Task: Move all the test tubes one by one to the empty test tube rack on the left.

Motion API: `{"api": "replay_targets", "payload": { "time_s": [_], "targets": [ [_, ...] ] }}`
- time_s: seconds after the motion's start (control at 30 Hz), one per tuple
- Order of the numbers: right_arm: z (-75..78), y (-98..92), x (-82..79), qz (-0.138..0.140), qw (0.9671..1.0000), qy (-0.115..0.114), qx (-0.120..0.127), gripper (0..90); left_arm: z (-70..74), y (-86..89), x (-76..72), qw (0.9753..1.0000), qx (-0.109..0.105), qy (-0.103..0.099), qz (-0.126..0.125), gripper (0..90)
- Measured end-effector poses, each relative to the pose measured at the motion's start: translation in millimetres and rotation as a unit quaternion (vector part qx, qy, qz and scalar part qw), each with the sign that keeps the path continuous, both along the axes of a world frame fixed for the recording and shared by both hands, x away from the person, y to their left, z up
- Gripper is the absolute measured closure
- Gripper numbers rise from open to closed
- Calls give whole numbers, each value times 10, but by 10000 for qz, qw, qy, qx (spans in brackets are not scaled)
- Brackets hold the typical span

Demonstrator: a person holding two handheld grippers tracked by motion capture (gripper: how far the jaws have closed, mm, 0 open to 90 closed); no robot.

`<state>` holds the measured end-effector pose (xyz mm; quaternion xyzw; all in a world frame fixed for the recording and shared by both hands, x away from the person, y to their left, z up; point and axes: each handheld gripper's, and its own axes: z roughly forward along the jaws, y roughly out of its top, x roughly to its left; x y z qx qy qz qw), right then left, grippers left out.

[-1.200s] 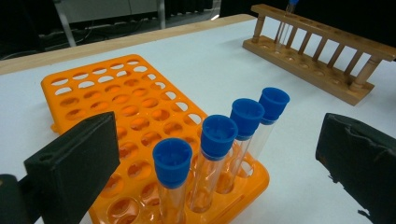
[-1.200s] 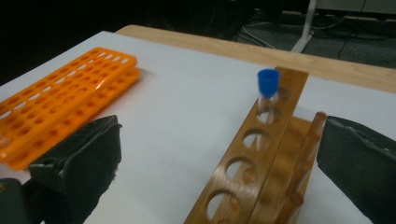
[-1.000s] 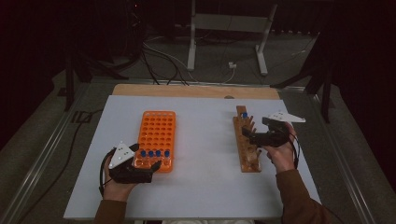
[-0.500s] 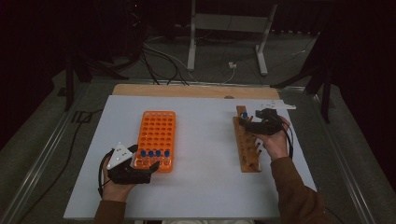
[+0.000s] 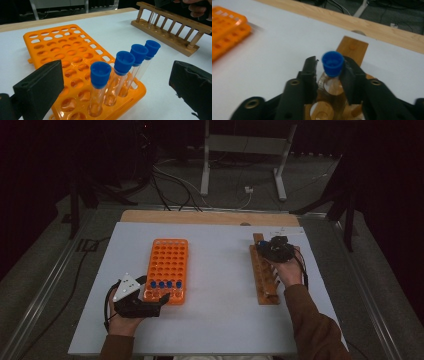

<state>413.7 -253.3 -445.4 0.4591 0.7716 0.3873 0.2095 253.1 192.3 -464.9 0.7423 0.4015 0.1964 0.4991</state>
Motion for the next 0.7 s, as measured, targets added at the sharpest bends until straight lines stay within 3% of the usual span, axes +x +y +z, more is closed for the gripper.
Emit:
{"api": "replay_targets", "payload": {
  "time_s": [0.23, 0.7],
  "targets": [
    [-18, -11, 5, -110, 9999, 2, -104, 762, -2, 8, -6, 10000, -11, 4, 3, 8],
    [136, -104, -109, -215, 9990, -255, 310, 764, -5, -2, -12, 10000, -3, 23, -13, 8]
  ]
}}
